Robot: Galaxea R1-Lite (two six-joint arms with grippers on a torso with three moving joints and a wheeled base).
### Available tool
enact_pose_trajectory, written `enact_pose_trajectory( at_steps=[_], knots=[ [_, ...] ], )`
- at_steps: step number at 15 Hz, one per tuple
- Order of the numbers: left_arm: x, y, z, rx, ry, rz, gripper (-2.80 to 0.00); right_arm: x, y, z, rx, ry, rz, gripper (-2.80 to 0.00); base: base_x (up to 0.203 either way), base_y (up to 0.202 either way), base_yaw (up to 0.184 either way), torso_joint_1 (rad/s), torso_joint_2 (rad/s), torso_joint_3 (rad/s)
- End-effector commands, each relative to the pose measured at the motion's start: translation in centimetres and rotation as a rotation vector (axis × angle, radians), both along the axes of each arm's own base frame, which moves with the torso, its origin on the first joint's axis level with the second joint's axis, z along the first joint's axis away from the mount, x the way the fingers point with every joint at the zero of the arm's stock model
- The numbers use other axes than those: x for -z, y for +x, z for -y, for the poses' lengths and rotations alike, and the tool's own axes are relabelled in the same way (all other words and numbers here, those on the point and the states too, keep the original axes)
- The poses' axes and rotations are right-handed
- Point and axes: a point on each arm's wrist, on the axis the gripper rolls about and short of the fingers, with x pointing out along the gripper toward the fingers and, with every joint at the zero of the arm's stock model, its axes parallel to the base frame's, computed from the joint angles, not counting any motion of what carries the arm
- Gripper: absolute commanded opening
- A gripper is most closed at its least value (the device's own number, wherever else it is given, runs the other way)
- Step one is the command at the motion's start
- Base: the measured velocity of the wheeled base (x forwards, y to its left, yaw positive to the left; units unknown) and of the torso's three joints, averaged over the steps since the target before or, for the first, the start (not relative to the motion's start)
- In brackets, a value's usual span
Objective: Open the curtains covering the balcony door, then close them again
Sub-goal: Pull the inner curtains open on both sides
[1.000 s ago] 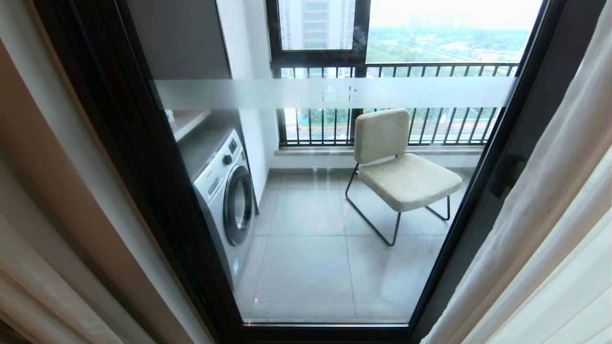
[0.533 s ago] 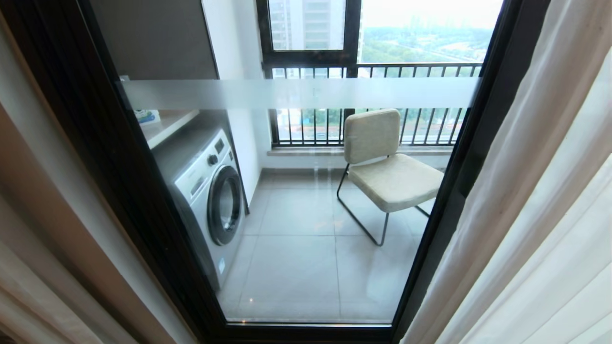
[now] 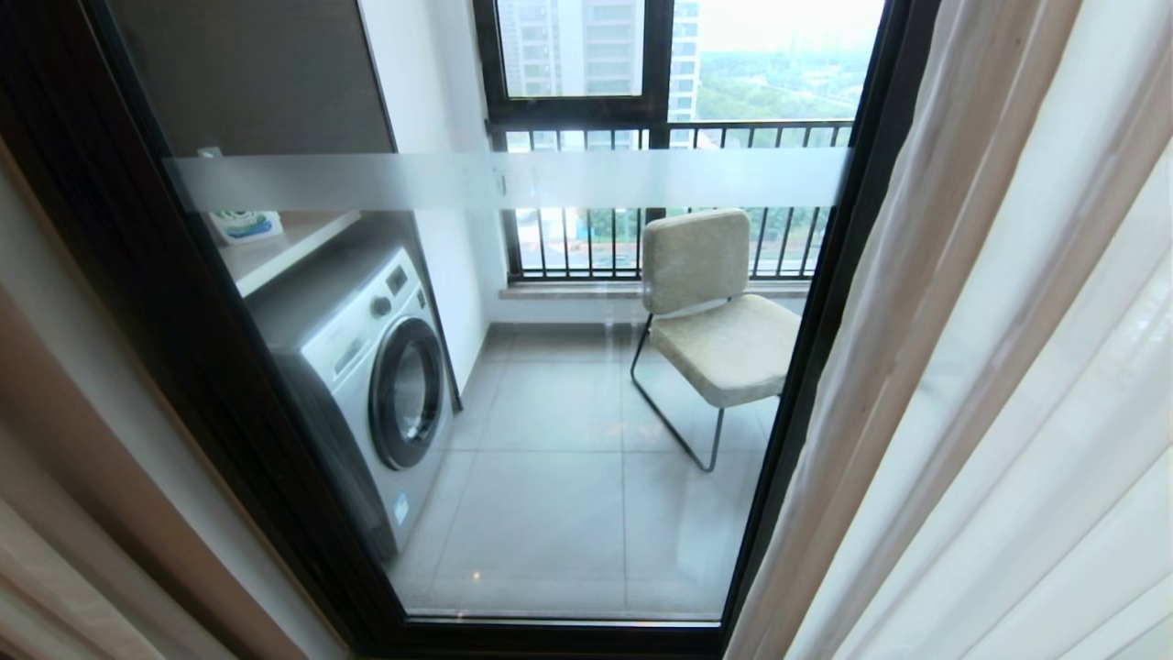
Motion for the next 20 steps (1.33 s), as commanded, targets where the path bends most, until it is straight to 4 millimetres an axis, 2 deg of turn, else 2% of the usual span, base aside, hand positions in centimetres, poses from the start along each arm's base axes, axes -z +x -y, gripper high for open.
enact_pose_trajectory(
  at_steps=[1, 20],
  knots=[
    [-0.01, 0.01, 0.0, -0.001, -0.001, -0.001, -2.8, 0.0, 0.0, 0.0, -0.001, -0.001, 0.001, -2.8, 0.0, 0.0, 0.0, 0.0, 0.0, 0.0],
    [-0.01, 0.01, 0.0, 0.0, -0.001, -0.001, -2.8, 0.01, 0.0, 0.0, -0.001, -0.002, -0.001, -2.8, 0.0, 0.0, 0.0, 0.0, 0.0, 0.0]
  ],
)
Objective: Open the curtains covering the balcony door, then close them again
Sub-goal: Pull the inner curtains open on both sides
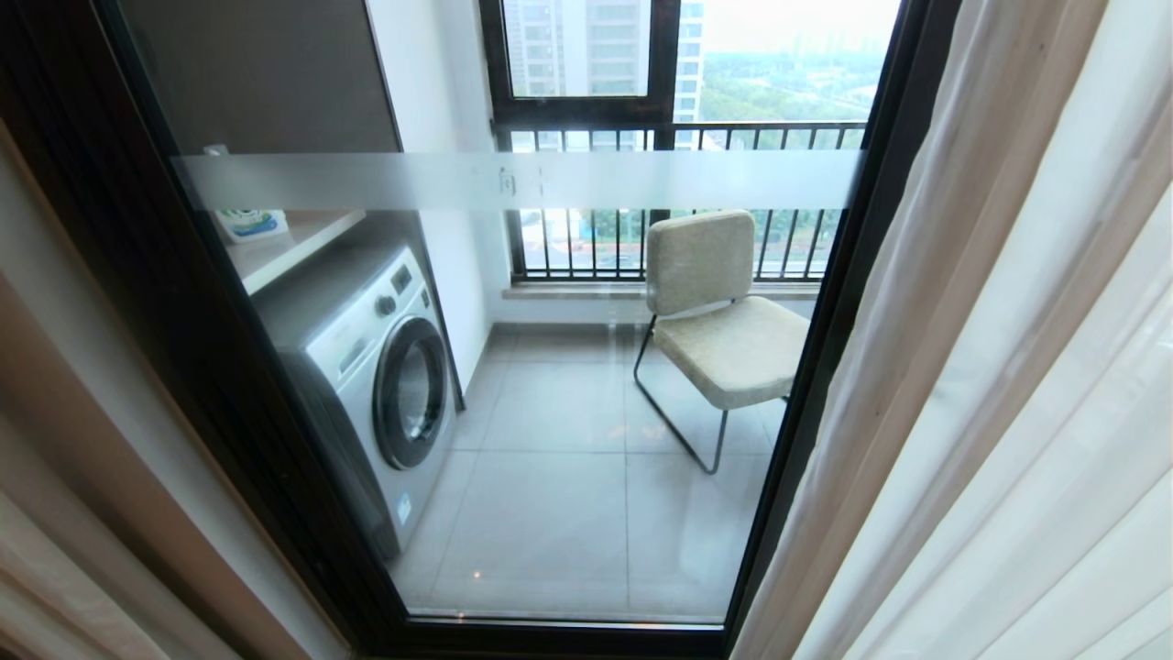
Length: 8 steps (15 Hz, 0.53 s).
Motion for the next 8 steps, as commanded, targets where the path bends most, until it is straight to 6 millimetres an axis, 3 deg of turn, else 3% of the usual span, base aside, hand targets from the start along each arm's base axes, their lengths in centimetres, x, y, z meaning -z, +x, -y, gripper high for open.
enact_pose_trajectory(
  at_steps=[1, 8],
  knots=[
    [-0.01, 0.0, 0.0, -0.001, -0.001, 0.0, -2.8, 0.01, 0.0, 0.0, -0.001, -0.001, -0.001, -2.8, 0.0, 0.0, 0.0, 0.0, 0.0, 0.0],
    [-0.01, 0.01, 0.0, 0.0, -0.001, -0.001, -2.8, -0.69, 0.09, -0.01, -0.006, -0.039, 0.047, -2.8, 0.0, 0.0, 0.0, 0.0, 0.0, 0.0]
  ],
)
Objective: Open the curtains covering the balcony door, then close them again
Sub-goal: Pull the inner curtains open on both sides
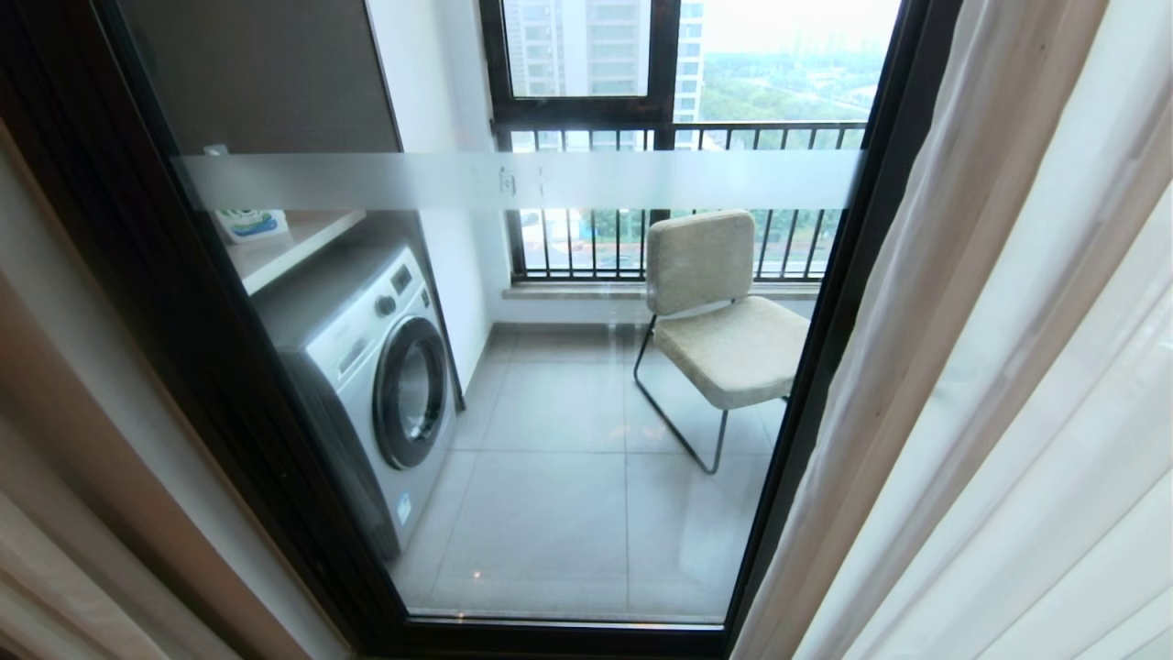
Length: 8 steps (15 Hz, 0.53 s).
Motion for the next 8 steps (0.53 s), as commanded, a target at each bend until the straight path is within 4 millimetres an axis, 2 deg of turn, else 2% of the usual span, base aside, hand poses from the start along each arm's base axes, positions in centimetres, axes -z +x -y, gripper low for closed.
enact_pose_trajectory(
  at_steps=[1, 3, 8],
  knots=[
    [0.0, 0.0, 0.0, -0.002, -0.001, -0.001, -2.8, -0.9, 0.2, 0.0, -0.02, 0.001, 0.013, -2.8, 0.0, 0.0, 0.0, 0.0, 0.0, 0.0],
    [0.0, 0.0, 0.0, -0.001, -0.001, 0.0, -2.8, -3.0, 0.4, -0.1, -0.063, 0.001, 0.028, -2.8, 0.0, 0.0, 0.0, 0.0, 0.0, 0.0],
    [0.0, 0.0, 0.0, -0.001, -0.001, -0.001, -2.8, -10.3, 1.2, -0.4, -0.253, -0.006, 0.1, -2.8, 0.0, 0.0, 0.0, 0.0, 0.0, 0.0]
  ],
)
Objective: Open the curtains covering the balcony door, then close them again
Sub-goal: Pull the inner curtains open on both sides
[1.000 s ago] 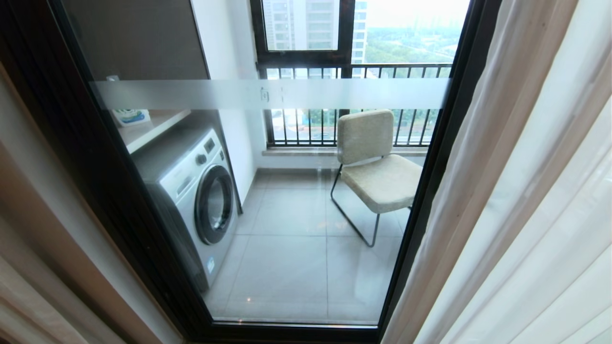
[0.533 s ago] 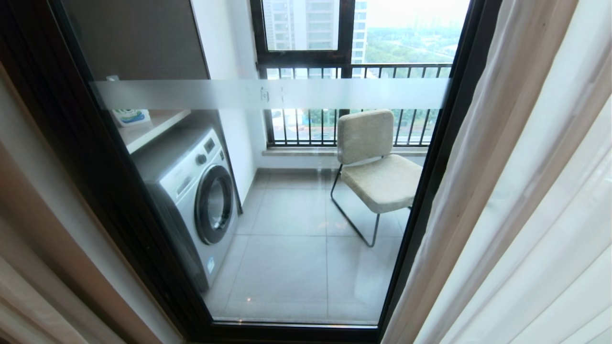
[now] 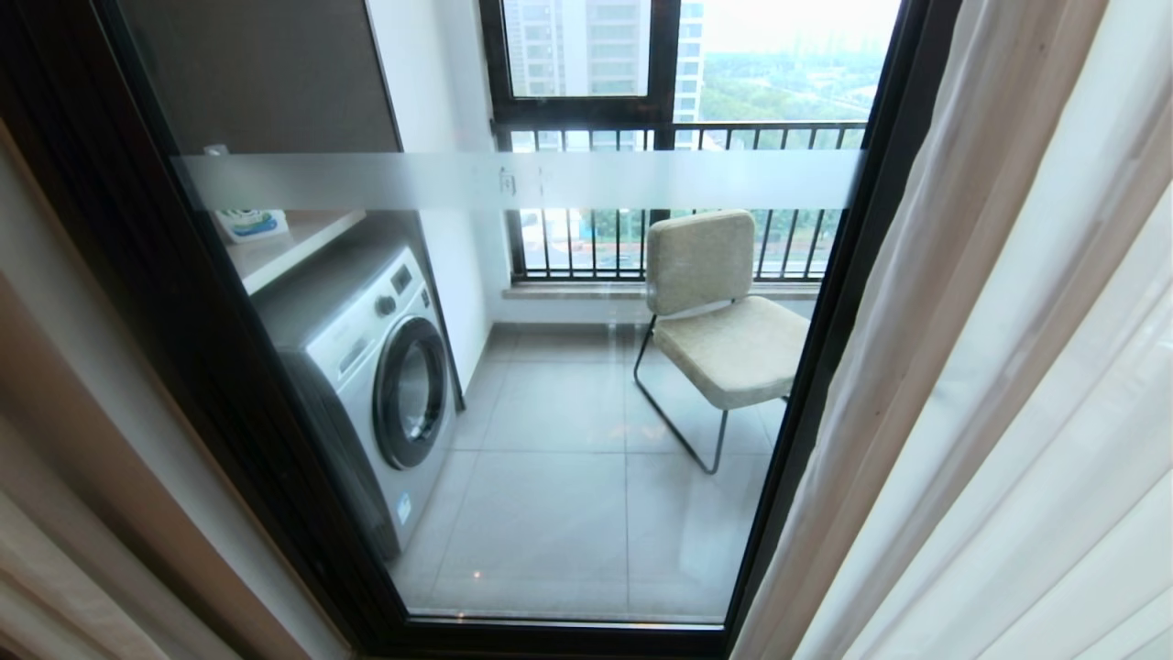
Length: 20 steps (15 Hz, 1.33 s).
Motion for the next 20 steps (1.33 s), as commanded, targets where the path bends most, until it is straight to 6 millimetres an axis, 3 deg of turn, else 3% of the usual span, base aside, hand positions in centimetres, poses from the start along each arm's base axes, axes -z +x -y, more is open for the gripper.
enact_pose_trajectory(
  at_steps=[1, 8, 9, 13, 20],
  knots=[
    [0.0, 0.0, 0.0, -0.001, -0.001, 0.001, -2.8, -3.3, 1.2, -0.1, -0.082, -0.008, -0.018, -2.8, 0.0, 0.0, 0.0, 0.0, 0.0, 0.0],
    [0.0, 0.0, 0.0, -0.001, -0.001, 0.0, -2.8, -9.8, 4.9, -0.6, -0.147, -0.016, -0.032, -2.8, 0.0, 0.0, 0.0, 0.0, 0.0, 0.0],
    [0.0, 0.0, 0.0, -0.001, -0.001, 0.001, -2.8, -10.5, 5.6, -0.6, -0.147, -0.017, -0.037, 0.0, 0.0, 0.0, 0.0, 0.0, 0.0, 0.0],
    [0.0, 0.0, 0.0, -0.001, -0.001, 0.0, -2.8, -13.1, 8.2, -0.9, -0.142, -0.053, -0.039, 0.0, 0.0, 0.0, 0.0, 0.0, 0.0, 0.0],
    [0.0, 0.0, 0.0, -0.001, -0.001, 0.001, -2.8, -14.5, 14.1, -1.6, -0.135, -0.113, -0.04, 0.0, 0.0, 0.0, 0.0, 0.0, 0.0, 0.0]
  ],
)
